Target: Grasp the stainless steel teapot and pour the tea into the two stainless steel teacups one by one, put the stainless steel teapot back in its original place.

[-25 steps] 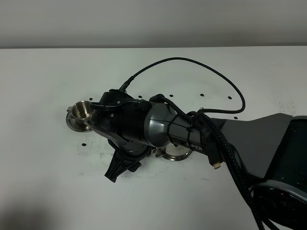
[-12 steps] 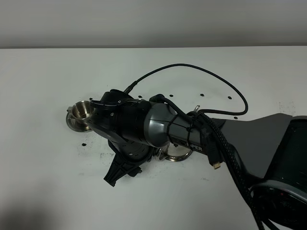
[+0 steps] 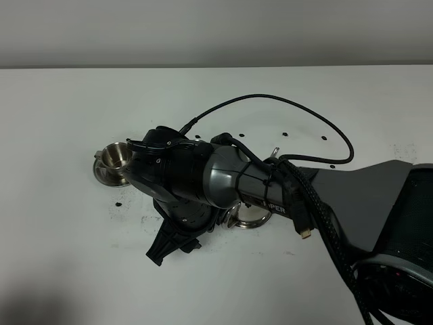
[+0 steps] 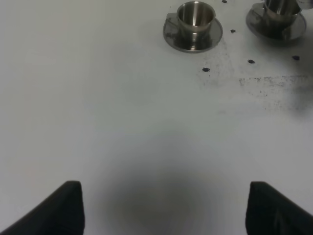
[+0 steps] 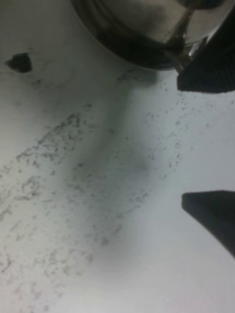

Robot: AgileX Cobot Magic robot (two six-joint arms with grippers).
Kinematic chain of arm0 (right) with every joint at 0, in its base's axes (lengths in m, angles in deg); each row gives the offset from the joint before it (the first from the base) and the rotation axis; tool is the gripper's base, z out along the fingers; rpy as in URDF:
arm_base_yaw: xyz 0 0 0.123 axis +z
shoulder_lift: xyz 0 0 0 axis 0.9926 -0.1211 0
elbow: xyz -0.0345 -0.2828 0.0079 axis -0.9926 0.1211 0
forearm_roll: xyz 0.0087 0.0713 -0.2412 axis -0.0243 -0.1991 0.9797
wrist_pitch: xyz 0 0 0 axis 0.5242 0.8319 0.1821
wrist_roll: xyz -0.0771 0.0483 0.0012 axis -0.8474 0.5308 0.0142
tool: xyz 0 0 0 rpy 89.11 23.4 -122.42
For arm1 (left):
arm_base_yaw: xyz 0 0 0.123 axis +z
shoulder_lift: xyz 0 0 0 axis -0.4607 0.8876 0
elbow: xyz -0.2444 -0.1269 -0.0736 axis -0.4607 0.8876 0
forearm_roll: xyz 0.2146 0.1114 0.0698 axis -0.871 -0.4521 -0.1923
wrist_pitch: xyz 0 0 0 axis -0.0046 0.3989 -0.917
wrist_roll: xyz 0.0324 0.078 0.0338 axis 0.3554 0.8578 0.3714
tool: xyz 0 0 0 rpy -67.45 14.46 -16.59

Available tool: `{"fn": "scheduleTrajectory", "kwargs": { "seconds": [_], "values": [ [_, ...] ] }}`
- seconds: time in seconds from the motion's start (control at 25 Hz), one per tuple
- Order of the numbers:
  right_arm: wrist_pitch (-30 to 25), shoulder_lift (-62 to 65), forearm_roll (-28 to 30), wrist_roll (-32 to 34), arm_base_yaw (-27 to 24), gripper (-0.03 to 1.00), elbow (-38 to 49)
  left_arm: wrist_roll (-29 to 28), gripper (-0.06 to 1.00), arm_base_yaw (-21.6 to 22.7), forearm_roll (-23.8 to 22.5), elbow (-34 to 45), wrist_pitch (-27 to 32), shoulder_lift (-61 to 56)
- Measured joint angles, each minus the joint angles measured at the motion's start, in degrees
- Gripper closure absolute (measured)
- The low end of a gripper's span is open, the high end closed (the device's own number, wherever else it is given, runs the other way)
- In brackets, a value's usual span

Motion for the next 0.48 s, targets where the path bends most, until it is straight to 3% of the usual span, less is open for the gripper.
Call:
{"fn": "scheduleTrajectory", "kwargs": {
  "seconds": [0.48],
  "values": [
    [-0.1,0.0,-2.8,0.9,-1.0,0.53,0.0,0.0,0.28,0.0,0.0,0.0,0.0,0.0]
  ]
}}
